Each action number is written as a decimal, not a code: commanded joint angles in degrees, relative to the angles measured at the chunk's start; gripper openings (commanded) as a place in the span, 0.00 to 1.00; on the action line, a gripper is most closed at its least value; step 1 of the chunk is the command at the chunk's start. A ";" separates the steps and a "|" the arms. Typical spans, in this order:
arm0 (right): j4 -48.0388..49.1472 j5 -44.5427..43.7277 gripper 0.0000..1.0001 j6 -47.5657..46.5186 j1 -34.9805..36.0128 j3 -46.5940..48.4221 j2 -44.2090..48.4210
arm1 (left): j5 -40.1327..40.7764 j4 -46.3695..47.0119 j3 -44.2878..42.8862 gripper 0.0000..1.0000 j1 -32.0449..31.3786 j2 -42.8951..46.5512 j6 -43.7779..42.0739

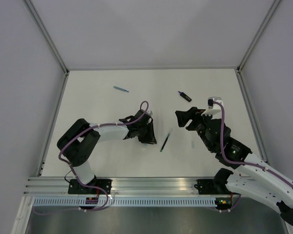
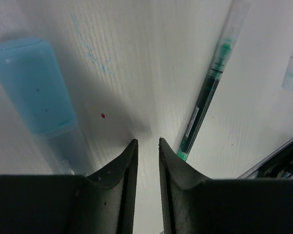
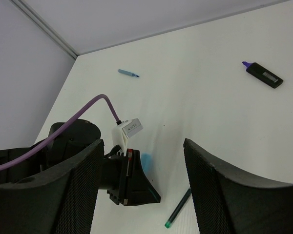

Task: Insert the pens into the pen caps

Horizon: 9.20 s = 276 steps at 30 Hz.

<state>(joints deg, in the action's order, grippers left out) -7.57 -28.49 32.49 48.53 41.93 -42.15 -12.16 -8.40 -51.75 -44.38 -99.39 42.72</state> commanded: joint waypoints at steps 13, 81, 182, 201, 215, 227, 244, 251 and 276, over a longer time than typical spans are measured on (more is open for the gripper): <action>-10.09 -0.26 0.64 16.97 -0.02 0.17 -17.60 | 9.24 -10.93 -8.37 0.54 5.09 19.31 -13.96; 7.03 21.45 0.56 1.16 -3.80 -1.84 -20.34 | 34.41 1.12 7.64 0.99 14.39 39.47 -15.84; 17.51 31.74 0.55 4.95 -3.45 -8.97 -16.12 | 7.76 -28.42 -61.37 0.96 39.55 -30.69 -36.65; 17.33 33.67 0.55 5.30 -2.83 -8.10 -17.44 | 23.09 -45.82 -58.30 0.93 47.02 -16.98 -15.21; 15.75 33.06 0.55 5.30 -2.57 -8.10 -14.98 | 2.76 -36.15 -27.18 0.78 50.97 -5.63 10.71; 16.27 35.43 0.55 6.62 -2.48 -8.36 -13.40 | 10.67 -41.60 -27.97 0.74 50.62 -8.35 6.86; 16.45 36.22 0.55 7.15 -2.48 -8.45 -12.61 | 2.50 -35.45 -33.41 1.00 46.25 0.07 -27.21; 16.98 36.14 0.55 7.33 -2.30 -8.80 -12.16 | 26.89 -35.73 -35.98 1.00 27.78 2.88 -61.14; 17.24 36.75 0.54 7.24 -2.21 -8.10 -15.42 | 23.16 -23.93 -23.31 0.99 29.96 7.82 -74.26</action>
<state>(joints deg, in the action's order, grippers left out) 7.81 8.32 39.83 46.02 32.86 -57.69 18.35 -33.82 -76.05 -15.00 -95.18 -25.06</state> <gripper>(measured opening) 0.545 0.993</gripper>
